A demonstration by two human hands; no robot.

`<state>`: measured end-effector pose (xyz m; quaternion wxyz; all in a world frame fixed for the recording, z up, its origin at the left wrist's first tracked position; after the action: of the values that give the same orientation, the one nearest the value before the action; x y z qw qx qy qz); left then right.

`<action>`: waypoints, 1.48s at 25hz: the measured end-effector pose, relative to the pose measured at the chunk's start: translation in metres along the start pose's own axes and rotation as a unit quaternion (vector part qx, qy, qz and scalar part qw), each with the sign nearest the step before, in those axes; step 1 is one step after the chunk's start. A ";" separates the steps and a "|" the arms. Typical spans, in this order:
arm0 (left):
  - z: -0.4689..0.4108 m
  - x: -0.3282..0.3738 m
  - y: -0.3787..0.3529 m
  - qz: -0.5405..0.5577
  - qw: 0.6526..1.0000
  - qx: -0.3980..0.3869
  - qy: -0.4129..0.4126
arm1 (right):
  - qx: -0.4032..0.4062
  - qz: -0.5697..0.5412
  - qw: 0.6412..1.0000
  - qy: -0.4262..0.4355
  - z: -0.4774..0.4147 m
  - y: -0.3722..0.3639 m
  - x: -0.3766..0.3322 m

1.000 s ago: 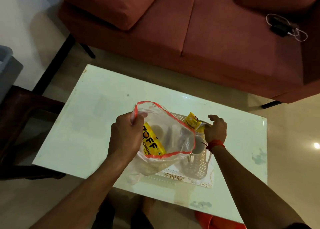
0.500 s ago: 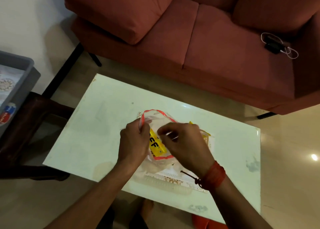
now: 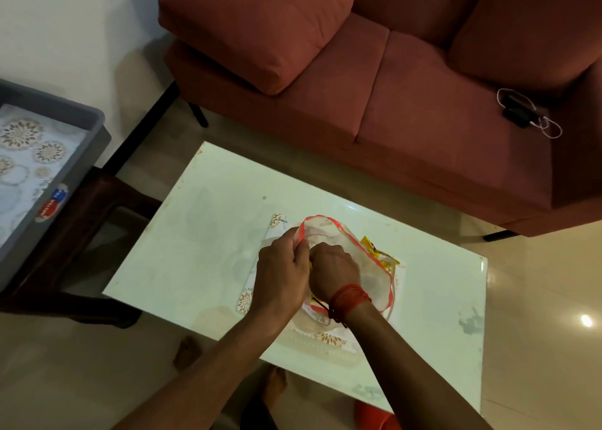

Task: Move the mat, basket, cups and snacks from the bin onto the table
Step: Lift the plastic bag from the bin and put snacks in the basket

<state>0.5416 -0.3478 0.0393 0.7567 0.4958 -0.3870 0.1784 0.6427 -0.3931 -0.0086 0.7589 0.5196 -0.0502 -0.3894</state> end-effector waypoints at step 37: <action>-0.021 -0.157 0.074 -0.092 0.977 0.107 0.162 | 0.138 0.054 0.976 0.158 0.010 -0.171 0.056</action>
<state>0.4022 -0.2783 -0.0398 0.7655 0.5716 -0.1902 0.2260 0.5844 -0.4636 -0.1635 0.6982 0.6705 -0.0108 -0.2506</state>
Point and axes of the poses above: each hand's wrist, its own z-axis away from the middle knuckle, its own y-axis out of the back of the hand, x = y × z, the point moved 5 cm from there along -z, towards the middle knuckle, and after that the axes turned 9 degrees about -z, right-handed, at the moved point
